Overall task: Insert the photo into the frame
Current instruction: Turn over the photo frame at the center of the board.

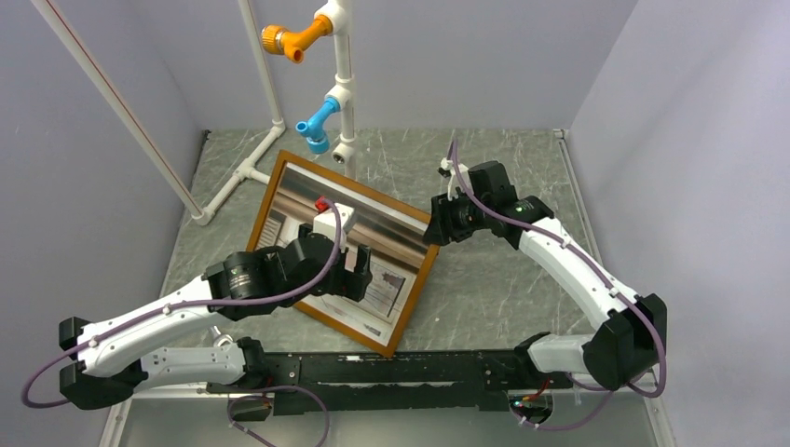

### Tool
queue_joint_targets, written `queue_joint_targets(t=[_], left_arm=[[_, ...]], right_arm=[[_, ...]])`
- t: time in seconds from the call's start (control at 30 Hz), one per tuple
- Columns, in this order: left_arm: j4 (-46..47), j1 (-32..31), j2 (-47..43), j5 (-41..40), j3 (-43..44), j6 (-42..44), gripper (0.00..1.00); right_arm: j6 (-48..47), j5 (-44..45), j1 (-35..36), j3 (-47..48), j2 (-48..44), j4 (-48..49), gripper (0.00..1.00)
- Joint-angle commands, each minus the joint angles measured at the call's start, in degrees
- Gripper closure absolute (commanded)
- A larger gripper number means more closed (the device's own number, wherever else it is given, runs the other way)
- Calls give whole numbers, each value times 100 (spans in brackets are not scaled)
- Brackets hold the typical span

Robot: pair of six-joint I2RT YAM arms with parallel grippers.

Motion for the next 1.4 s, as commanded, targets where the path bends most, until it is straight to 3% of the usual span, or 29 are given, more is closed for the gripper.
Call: queue_joint_targets(t=[0.0,0.33,0.63,1.13,1.17,1.27,1.37], left_arm=[[-30,25,7,-60,33,58,1],[-188,25,251,-153,185,-53,0],[-399,25,302,-397,271,-87,1],[-482,51,485,-548,225,-118,1],[-479,50,494,-553,221,-119,1],[-495,51,527,-572,220,-119,0],[-518,51,557,-601,220,-127,0]], right_arm=[[-654,-229,422,17,-177,-1081,100],[-799,-434,1011,44,250,-1427,100],[-995,79,1072,127,1065,-1776,100],[-425,2197,824,11,1783,-1253,100],[-396,2330,763,-14,1810,-1187,99],[-325,2689,565,-88,1861,-984,78],[-310,2830,346,-169,1857,-787,72]])
